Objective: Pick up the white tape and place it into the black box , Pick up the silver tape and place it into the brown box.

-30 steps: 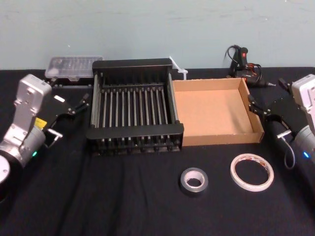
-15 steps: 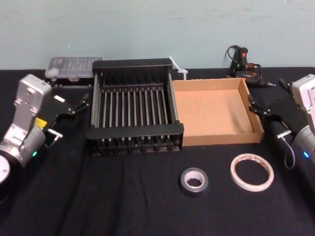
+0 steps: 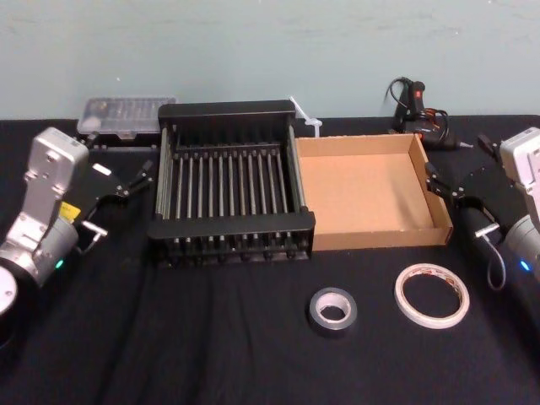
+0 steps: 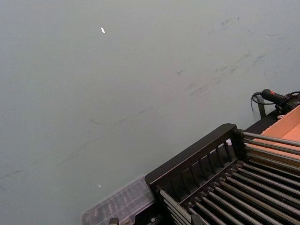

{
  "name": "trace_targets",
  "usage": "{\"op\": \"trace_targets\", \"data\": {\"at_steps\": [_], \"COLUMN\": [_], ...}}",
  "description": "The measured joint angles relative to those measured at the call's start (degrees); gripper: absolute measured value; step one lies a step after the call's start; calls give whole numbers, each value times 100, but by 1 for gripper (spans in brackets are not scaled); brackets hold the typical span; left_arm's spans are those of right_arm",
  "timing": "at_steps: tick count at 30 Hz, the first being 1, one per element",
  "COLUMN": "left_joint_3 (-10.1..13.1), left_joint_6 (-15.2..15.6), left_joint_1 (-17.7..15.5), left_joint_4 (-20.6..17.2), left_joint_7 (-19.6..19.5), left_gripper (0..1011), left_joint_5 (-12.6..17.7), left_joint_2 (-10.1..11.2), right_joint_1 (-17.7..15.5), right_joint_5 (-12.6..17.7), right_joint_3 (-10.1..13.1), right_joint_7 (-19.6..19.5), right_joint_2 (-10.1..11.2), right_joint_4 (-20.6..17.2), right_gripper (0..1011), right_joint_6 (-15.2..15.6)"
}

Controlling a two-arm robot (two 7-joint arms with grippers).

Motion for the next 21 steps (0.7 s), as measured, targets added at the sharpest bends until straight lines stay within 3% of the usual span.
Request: {"op": "trace_targets", "data": {"at_steps": [10,21], "left_joint_3": [0,0], "left_joint_6": [0,0], "left_joint_1": [0,0], "left_joint_4": [0,0], "left_joint_7": [0,0], "left_gripper": [1001,1001], "left_joint_5": [0,0], "left_joint_2": [0,0], "right_joint_1": [-3,-224], "right_joint_5": [14,311], "right_joint_3": [29,338], "right_joint_7": [58,454], "right_joint_2": [-9,84], "right_joint_4": [-7,-387], "right_gripper": [1002,1002], "right_joint_6": [25,329]}}
